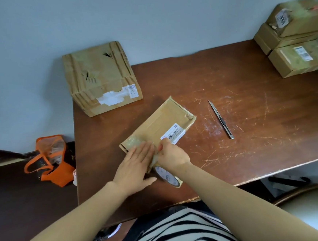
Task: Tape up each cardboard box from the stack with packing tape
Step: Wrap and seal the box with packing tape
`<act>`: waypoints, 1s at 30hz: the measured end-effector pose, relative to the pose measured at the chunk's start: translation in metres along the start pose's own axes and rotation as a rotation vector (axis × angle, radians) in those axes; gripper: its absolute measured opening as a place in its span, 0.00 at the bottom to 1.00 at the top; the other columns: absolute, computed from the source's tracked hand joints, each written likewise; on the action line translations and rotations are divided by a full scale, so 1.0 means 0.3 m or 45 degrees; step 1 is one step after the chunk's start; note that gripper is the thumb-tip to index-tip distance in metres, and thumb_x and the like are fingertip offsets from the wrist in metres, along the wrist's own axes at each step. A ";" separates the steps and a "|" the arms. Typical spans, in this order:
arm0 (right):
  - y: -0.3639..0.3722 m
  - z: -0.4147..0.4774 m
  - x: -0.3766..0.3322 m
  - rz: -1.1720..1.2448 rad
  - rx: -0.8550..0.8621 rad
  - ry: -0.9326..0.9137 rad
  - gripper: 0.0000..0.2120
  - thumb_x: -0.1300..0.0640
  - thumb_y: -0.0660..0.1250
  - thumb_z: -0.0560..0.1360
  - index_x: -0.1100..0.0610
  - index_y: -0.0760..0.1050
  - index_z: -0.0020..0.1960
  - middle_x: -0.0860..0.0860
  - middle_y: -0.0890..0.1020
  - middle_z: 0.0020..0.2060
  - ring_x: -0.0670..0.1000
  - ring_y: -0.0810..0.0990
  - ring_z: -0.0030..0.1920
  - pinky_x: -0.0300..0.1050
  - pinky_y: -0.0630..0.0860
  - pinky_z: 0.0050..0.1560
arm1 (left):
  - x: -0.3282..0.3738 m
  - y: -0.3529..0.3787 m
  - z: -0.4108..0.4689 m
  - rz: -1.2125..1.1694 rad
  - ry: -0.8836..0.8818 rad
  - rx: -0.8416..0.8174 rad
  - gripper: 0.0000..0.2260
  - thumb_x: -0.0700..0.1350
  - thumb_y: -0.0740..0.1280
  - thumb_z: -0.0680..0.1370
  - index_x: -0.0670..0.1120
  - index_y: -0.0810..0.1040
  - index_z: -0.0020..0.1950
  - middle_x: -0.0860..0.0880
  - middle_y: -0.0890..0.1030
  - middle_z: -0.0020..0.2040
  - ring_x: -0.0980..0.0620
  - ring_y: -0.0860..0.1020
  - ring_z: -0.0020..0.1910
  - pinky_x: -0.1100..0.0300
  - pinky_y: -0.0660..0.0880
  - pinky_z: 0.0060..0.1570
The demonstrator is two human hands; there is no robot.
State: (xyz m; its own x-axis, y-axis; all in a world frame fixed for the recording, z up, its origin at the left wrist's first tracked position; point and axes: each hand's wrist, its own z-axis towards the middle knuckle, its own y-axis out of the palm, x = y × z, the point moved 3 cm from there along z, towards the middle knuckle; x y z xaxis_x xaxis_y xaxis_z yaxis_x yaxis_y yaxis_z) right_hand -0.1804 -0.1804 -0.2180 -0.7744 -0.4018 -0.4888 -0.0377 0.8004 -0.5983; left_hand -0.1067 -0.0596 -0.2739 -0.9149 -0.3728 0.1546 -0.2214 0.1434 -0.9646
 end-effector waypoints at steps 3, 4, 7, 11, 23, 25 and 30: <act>-0.004 0.000 -0.006 0.013 -0.009 -0.011 0.13 0.63 0.55 0.74 0.56 0.66 0.57 0.51 0.75 0.43 0.54 0.74 0.42 0.44 0.67 0.37 | -0.086 -0.023 0.009 0.004 -0.339 -0.062 0.61 0.74 0.66 0.63 0.42 0.29 0.72 0.44 0.28 0.73 0.47 0.31 0.74 0.55 0.31 0.73; -0.003 0.000 -0.007 0.013 -0.004 -0.009 0.13 0.63 0.55 0.74 0.56 0.66 0.57 0.51 0.75 0.42 0.54 0.74 0.41 0.44 0.67 0.36 | -0.084 -0.030 0.010 -0.003 -0.390 -0.119 0.61 0.74 0.65 0.64 0.42 0.27 0.71 0.45 0.25 0.71 0.48 0.28 0.73 0.55 0.30 0.72; 0.008 0.003 -0.006 0.010 0.007 -0.002 0.13 0.64 0.54 0.74 0.55 0.66 0.57 0.49 0.73 0.38 0.54 0.73 0.41 0.44 0.66 0.34 | -0.057 -0.014 0.004 -0.015 -0.299 -0.089 0.58 0.72 0.65 0.66 0.41 0.32 0.74 0.43 0.30 0.74 0.46 0.32 0.74 0.54 0.30 0.73; 0.006 0.005 -0.013 0.056 0.004 -0.005 0.10 0.60 0.55 0.76 0.55 0.66 0.57 0.50 0.75 0.42 0.54 0.73 0.43 0.45 0.68 0.42 | 0.017 0.027 -0.013 0.032 -0.088 -0.048 0.42 0.66 0.64 0.69 0.37 0.67 0.72 0.38 0.68 0.72 0.41 0.67 0.71 0.49 0.52 0.71; -0.118 -0.116 0.062 1.019 -0.123 -0.270 0.16 0.60 0.69 0.74 0.52 0.71 0.59 0.63 0.78 0.36 0.56 0.77 0.35 0.46 0.74 0.38 | 0.045 -0.103 -0.021 -0.057 -0.065 0.283 0.26 0.58 0.57 0.74 0.45 0.75 0.68 0.47 0.78 0.65 0.50 0.79 0.60 0.57 0.77 0.53; -0.155 -0.131 0.007 1.015 -0.141 -0.325 0.14 0.63 0.68 0.76 0.53 0.71 0.59 0.58 0.77 0.32 0.53 0.76 0.31 0.41 0.74 0.32 | 0.069 -0.129 -0.037 -0.248 -0.121 0.224 0.29 0.56 0.63 0.76 0.47 0.66 0.74 0.49 0.70 0.72 0.52 0.73 0.66 0.56 0.72 0.60; -0.221 -0.158 -0.100 0.984 -0.198 -0.491 0.11 0.59 0.67 0.77 0.52 0.72 0.58 0.58 0.78 0.36 0.52 0.77 0.34 0.39 0.75 0.34 | 0.054 -0.214 -0.054 -0.771 -0.416 0.362 0.26 0.48 0.71 0.73 0.53 0.68 0.70 0.58 0.69 0.67 0.57 0.76 0.56 0.62 0.74 0.50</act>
State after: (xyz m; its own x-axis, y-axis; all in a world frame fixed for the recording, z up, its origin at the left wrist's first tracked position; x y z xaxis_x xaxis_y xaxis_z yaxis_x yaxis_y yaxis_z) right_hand -0.1845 -0.2003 -0.1337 -0.3524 0.1780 -0.9188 0.3015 0.9510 0.0686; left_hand -0.1127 -0.0601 -0.2060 -0.5036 -0.5713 0.6481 -0.5184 -0.4003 -0.7557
